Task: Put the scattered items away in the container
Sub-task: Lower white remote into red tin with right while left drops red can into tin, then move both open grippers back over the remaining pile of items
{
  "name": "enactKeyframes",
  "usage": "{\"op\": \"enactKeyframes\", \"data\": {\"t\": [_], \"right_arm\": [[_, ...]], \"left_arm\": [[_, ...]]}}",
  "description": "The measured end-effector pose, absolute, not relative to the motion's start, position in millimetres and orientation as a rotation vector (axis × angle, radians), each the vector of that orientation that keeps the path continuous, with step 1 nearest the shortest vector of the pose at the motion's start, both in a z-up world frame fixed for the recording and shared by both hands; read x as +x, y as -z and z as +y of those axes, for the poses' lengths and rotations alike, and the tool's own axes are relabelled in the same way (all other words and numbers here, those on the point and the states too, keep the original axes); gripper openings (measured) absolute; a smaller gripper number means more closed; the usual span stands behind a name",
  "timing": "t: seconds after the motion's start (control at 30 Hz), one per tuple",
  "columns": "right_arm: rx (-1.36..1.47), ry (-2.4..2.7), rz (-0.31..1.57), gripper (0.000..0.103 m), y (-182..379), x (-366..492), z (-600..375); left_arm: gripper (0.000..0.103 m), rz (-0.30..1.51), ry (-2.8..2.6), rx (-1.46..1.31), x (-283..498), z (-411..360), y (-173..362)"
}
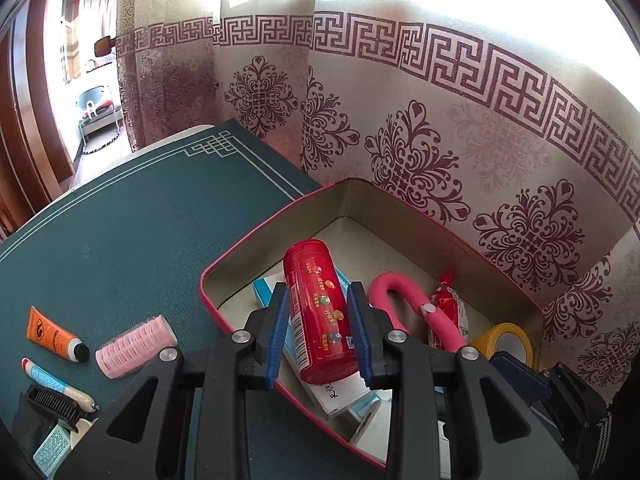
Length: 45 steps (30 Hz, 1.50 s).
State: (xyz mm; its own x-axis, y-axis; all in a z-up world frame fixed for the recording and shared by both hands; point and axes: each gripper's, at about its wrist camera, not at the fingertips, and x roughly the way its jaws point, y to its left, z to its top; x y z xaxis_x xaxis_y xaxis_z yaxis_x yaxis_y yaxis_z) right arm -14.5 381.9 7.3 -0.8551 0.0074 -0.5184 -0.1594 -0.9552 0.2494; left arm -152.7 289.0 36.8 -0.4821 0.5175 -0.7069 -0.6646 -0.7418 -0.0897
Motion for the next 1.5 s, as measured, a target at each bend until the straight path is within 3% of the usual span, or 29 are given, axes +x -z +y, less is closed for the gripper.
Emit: {"op": "enactKeyframes", "data": {"t": [0.17,0.3,0.5,0.8,1.23,1.5], "right_arm": [[-0.803,-2.911,0.434,0.069,-6.9,-13.4,381.9],[-0.792,-2.911,0.445,0.070,-7.2,-11.9,383.1],[-0.758,-2.934,0.429,0.075,-10.0,-7.1,379.7],[-0.717,-2.946,0.408,0.081,-11.5,-4.9,374.7],[-0.684,-3.002,0.198,0.082,-23.8,-1.4,338.9],[-1.007,-3.249,0.140,0.087,-26.1,-2.0,270.8]], "left_arm": [[0.034,0.301,-2.256,-0.999,-161.8,296.8,-30.3],[0.061,0.282,-2.293,-1.000,-159.2,284.6,-34.8],[0.073,0.208,-2.379,-0.975,-152.0,252.2,-49.9],[0.075,0.178,-2.478,-0.985,-136.8,194.4,-55.4],[0.075,0.086,-2.699,-1.049,-120.2,49.7,-51.4],[0.075,-0.039,-2.761,-1.096,-126.0,-5.8,-35.9]]}}
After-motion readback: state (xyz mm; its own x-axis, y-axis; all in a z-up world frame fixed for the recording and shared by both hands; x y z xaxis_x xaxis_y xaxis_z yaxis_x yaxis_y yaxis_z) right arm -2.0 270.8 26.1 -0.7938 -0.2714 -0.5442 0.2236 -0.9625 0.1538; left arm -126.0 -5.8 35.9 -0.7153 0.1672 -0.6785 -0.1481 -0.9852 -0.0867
